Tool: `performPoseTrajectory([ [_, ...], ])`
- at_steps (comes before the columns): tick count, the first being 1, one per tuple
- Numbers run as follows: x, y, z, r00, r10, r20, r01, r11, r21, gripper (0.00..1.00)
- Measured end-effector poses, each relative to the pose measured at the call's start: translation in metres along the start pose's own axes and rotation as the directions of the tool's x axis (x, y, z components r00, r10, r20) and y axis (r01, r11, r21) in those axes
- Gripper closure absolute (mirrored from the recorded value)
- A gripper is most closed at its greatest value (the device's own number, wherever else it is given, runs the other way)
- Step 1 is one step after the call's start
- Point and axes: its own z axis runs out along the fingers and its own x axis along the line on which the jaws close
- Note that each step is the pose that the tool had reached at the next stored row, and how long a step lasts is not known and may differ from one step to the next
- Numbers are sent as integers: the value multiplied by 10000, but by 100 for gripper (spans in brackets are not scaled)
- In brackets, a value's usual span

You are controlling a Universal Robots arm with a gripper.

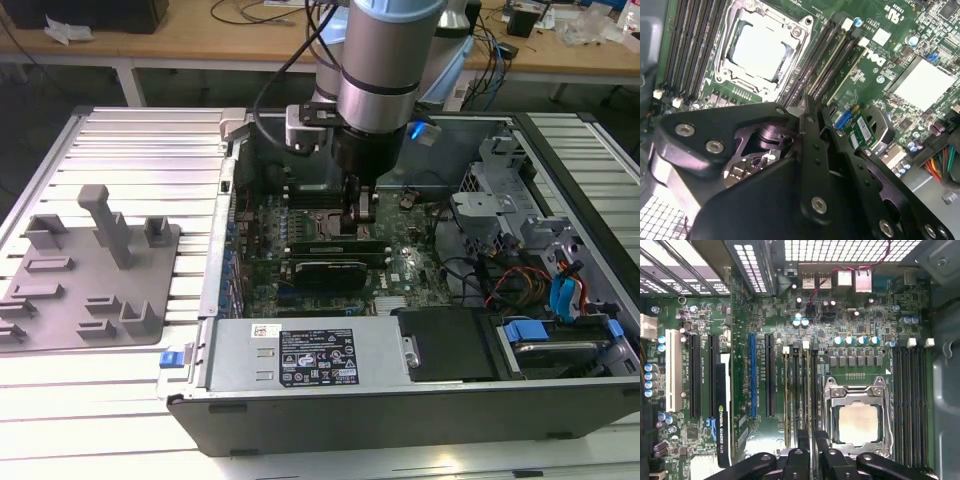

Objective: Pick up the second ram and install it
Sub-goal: 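Insert the second ram into the second slot, then press down the second ram until it locks into place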

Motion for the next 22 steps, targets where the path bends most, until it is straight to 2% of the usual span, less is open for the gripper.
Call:
performPoseTrajectory([
  [15,0,1,-32,10000,0,2,0,10000,1,84],
  [16,0,1,-33,10000,0,2,0,10000,1,85],
  [17,0,1,-34,10000,0,2,0,10000,1,92],
  [19,0,0,-38,10000,-1,1,1,10000,0,92],
  [20,-1,-28,-40,10000,0,-1,0,10000,0,92],
  [22,-4,-164,-42,10000,0,2,0,10000,0,92],
])
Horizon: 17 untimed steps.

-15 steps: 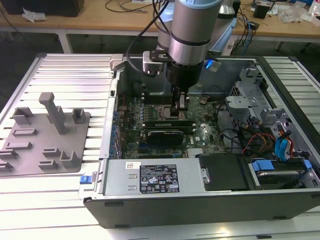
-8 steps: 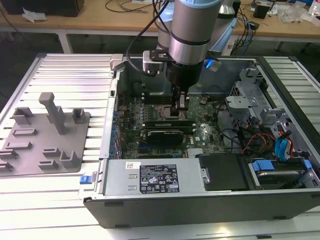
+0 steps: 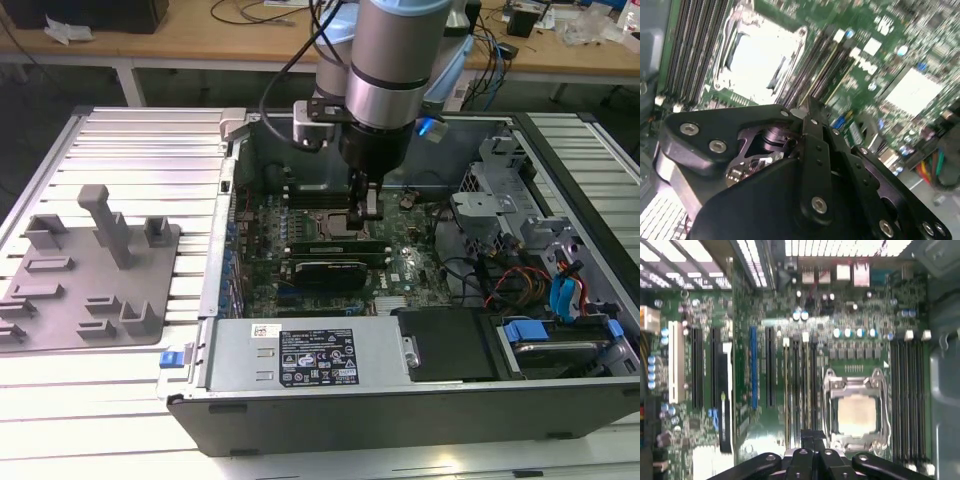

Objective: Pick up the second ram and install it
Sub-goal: 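Press down the second ram until it locks into place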

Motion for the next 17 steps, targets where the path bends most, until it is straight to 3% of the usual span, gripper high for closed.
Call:
performPoseTrajectory([
  [2,-3,-144,-3,10000,1,-1,-1,10000,0,92],
  [5,-6,-245,-4,10000,-1,0,1,10000,2,92],
  [6,-5,-244,-1,10000,0,-1,0,10000,45,92],
  [7,-5,-245,13,10000,-6,4,6,9998,177,92],
  [8,-5,-246,18,10000,-8,2,8,9998,197,92],
  [9,-5,-245,28,10000,-7,6,7,9998,198,92],
  [12,-9,-256,153,10000,-6,9,6,9998,198,92],
  [17,-33,-276,253,10000,-8,9,8,9998,197,92],
])
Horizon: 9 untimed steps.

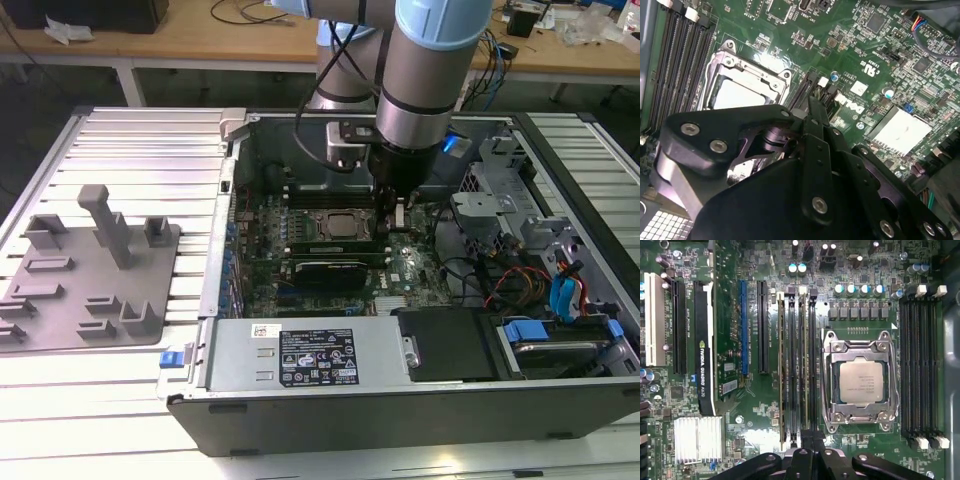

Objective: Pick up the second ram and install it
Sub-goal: 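Press down the second ram until it locks into place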

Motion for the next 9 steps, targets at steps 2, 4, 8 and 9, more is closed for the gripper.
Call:
performPoseTrajectory([
  [2,-1,-5,27,10000,1,-1,-1,10000,0,92],
  [4,-2,-6,40,10000,2,-2,-2,10000,-1,92],
  [8,-1,-7,72,10000,0,-5,0,10000,-2,92],
  [9,-1,-7,73,10000,0,-4,0,10000,-2,92],
])
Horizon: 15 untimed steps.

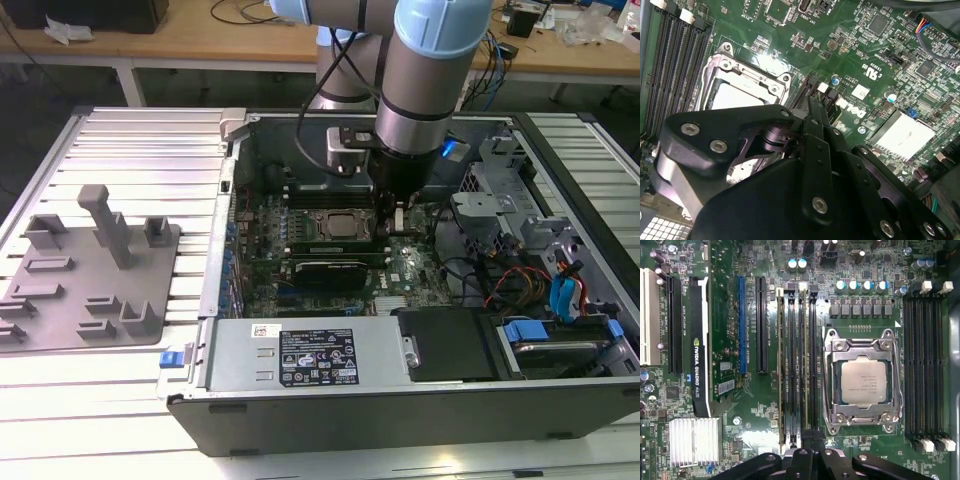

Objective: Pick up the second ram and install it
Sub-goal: 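Press down the second ram until it locks into place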

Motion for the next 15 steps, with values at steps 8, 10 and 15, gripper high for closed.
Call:
performPoseTrajectory([
  [8,2,0,33,10000,0,-6,0,10000,-1,92],
  [10,1,0,36,10000,1,-1,-1,10000,0,92],
  [15,-6,2,-167,10000,1,5,-1,10000,2,92],
])
